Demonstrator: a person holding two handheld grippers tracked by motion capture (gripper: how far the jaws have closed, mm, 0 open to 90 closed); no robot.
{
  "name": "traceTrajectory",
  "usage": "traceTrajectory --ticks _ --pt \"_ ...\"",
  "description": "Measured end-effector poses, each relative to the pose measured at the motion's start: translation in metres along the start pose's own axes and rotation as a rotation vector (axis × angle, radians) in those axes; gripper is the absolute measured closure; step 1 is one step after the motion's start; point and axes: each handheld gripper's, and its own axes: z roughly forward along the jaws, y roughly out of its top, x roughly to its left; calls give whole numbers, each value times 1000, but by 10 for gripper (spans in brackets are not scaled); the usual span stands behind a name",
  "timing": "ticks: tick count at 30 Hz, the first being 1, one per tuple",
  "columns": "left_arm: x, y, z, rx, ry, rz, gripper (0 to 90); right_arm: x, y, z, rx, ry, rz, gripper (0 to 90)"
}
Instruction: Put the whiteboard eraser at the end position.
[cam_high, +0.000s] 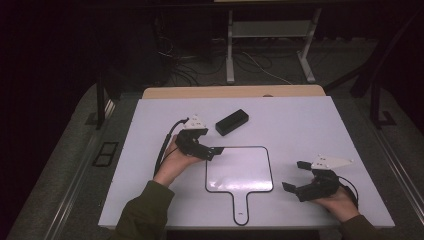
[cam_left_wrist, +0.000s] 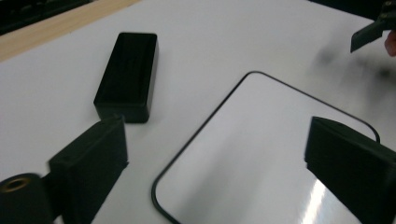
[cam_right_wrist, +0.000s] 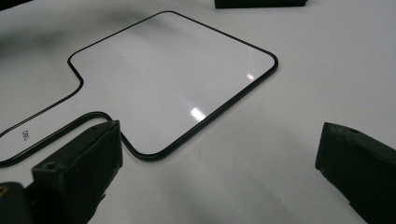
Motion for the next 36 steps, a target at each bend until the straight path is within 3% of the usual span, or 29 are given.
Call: traceTrajectory --ticks 5,10,15,19,26,32,36 --pt "-7 -17 -9 -6 -4 -6 0 0 0 -1 -1 -3 4 0" --pt "-19 -33 -21 -46 6 -15 0 1 0 -2 -4 -1 4 0" --pt "-28 -48 -29 -34 -5 -7 0 1 0 -2 -3 -2 2 0" --pt "-35 -60 -36 -66 -21 -11 0 1 0 -2 -5 0 1 0" --pt "-39 -81 -51 -92 -18 -31 0 1 0 -3 -4 0 2 0" --pt "-42 -96 -60 -81 -10 -36 0 2 0 -2 -2 -1 -1 0" --pt "-45 -102 -63 -69 -4 -15 0 2 0 -2 -4 -4 -1 0"
